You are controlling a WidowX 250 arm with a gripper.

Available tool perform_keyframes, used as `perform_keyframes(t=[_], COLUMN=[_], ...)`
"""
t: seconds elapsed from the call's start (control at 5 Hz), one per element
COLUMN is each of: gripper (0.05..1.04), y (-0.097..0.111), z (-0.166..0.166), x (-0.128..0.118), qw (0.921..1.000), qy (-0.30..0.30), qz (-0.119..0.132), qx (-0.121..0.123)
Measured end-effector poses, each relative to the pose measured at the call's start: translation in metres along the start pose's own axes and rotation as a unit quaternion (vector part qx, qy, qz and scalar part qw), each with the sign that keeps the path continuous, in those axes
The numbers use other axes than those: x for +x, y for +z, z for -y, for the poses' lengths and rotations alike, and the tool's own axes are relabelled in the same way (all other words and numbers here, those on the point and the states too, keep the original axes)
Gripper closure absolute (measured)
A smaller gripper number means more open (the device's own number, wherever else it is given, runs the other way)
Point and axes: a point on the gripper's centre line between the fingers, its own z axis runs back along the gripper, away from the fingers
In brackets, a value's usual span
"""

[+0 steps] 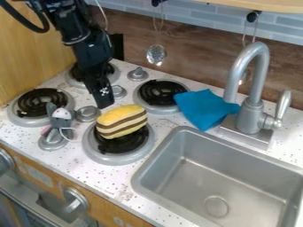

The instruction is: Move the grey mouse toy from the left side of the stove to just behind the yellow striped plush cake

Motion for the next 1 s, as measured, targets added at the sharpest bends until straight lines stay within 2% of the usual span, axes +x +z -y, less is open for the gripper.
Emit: perform_keyframes(t=[0.2, 0.4, 0.6, 0.8, 1.0], gripper=[0.079, 0.079, 0.078, 0.079, 0.079], y=[-0.009, -0.009, 0.01, 0.018, 0.016], z=[0.003, -0.005, -0.035, -0.07, -0.102], x=[-0.003, -0.005, -0.009, -0.03, -0.055], qw=[0.9999, 0.9999, 0.9981, 0.9933, 0.9848], qy=[0.002, 0.016, 0.05, 0.09, 0.141], qz=[-0.009, -0.003, 0.002, -0.018, -0.038], qx=[-0.012, -0.002, 0.035, 0.07, 0.095])
